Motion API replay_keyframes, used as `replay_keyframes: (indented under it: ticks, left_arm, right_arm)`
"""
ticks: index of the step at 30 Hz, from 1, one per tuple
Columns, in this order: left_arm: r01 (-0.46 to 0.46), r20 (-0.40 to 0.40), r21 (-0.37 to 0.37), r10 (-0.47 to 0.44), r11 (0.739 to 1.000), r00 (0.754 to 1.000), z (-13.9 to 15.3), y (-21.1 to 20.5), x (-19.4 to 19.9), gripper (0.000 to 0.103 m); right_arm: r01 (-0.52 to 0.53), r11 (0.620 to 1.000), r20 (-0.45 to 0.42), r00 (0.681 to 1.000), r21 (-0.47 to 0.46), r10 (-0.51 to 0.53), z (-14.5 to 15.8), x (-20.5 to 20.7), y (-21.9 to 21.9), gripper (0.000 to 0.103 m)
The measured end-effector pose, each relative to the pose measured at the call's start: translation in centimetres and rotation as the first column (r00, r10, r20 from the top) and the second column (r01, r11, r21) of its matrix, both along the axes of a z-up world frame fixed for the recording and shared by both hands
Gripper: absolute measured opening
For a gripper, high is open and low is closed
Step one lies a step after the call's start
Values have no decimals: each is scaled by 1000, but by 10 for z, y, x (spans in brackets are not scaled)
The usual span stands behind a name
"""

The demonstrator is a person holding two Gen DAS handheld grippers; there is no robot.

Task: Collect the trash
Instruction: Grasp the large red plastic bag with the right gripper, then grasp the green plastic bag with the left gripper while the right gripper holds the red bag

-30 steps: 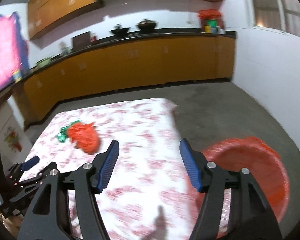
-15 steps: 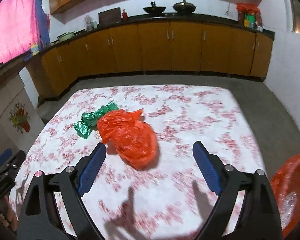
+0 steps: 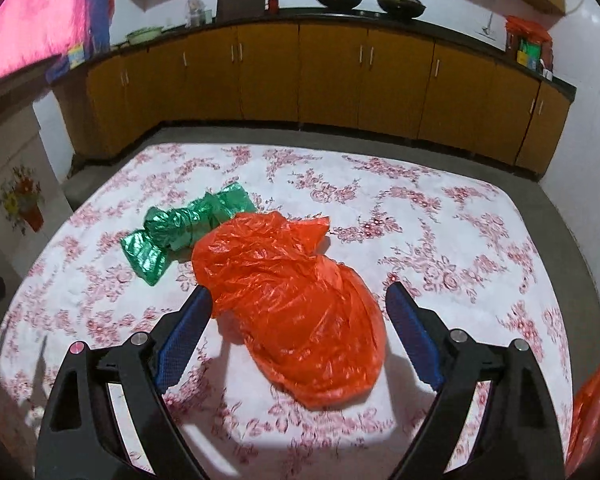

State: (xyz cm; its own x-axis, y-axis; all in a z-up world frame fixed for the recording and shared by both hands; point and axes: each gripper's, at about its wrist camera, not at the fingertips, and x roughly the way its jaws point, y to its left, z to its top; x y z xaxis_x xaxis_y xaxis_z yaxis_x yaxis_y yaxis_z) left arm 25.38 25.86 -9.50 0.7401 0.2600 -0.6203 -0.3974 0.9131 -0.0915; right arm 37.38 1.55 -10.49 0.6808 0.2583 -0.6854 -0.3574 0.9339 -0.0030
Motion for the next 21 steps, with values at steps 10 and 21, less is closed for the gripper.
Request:
replay_keyframes:
  ticks: [10,21]
  left_arm:
    - [27,-19,-18,-28,999,999,-2,-6,13,84]
    - [145,-40,-26,-146,989,988,4,-43,58,88]
  right_arm:
    - [-3,999,-122,993,38,8,-14,21,-6,59]
    - [65,995,-84,995,79,-59,2,-13,-57,54]
